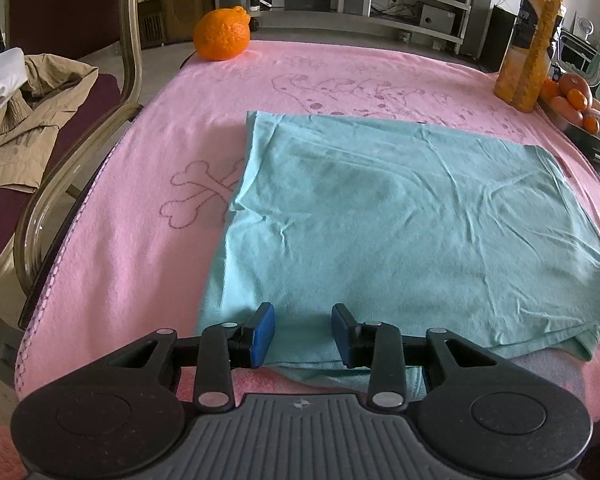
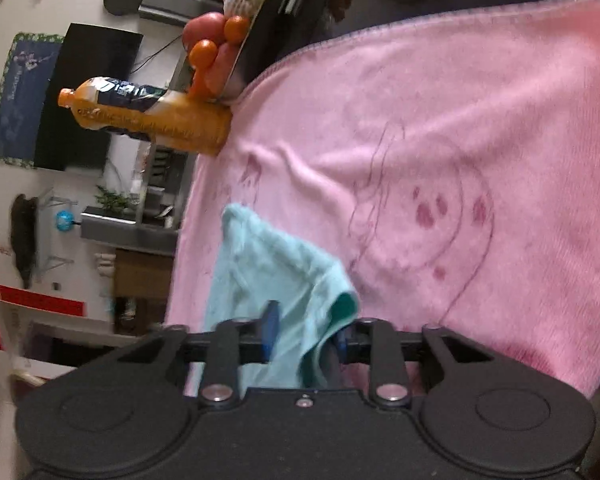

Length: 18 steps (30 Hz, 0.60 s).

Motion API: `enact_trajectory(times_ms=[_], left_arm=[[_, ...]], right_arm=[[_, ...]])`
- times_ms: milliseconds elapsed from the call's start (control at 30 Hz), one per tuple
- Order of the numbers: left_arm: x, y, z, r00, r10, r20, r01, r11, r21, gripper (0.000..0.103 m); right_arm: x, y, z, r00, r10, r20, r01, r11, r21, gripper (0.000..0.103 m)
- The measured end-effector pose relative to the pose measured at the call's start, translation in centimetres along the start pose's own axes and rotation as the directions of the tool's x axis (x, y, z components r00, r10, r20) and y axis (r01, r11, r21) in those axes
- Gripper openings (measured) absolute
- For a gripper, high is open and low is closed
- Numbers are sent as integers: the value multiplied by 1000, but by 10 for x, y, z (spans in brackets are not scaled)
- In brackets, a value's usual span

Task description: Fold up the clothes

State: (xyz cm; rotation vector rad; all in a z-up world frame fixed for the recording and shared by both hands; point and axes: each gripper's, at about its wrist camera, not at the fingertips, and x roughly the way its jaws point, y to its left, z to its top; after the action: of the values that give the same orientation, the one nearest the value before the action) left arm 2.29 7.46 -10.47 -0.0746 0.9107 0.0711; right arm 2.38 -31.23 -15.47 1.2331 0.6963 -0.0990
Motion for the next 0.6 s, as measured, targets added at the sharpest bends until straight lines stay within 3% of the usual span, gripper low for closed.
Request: enact_trajectory(times_ms=[33, 133, 333, 467, 600], left_arm=[[-4, 5, 1, 1000, -10, 3, 10, 1000, -18, 32], [-12, 22, 5, 1000, -26, 1, 26, 997, -74, 28], [3, 29, 12, 996, 14, -92, -15, 1000, -14, 24], [-6, 31, 14, 995, -25, -94, 27, 1000, 13, 24], [-43, 46, 14, 993, -117, -18, 117, 993, -4, 26]], right_arm=[[0, 0, 2, 1000, -20, -3, 20, 1000, -10, 5], [0, 9, 2, 998, -66, 0, 65, 995, -76, 6], [-6, 53, -15, 977, -195, 89, 212, 938, -274, 6], [-5, 94, -40, 956, -242, 166, 292, 851, -438, 6], [-2, 143, -83, 948, -223, 229, 319, 709, -629, 6]])
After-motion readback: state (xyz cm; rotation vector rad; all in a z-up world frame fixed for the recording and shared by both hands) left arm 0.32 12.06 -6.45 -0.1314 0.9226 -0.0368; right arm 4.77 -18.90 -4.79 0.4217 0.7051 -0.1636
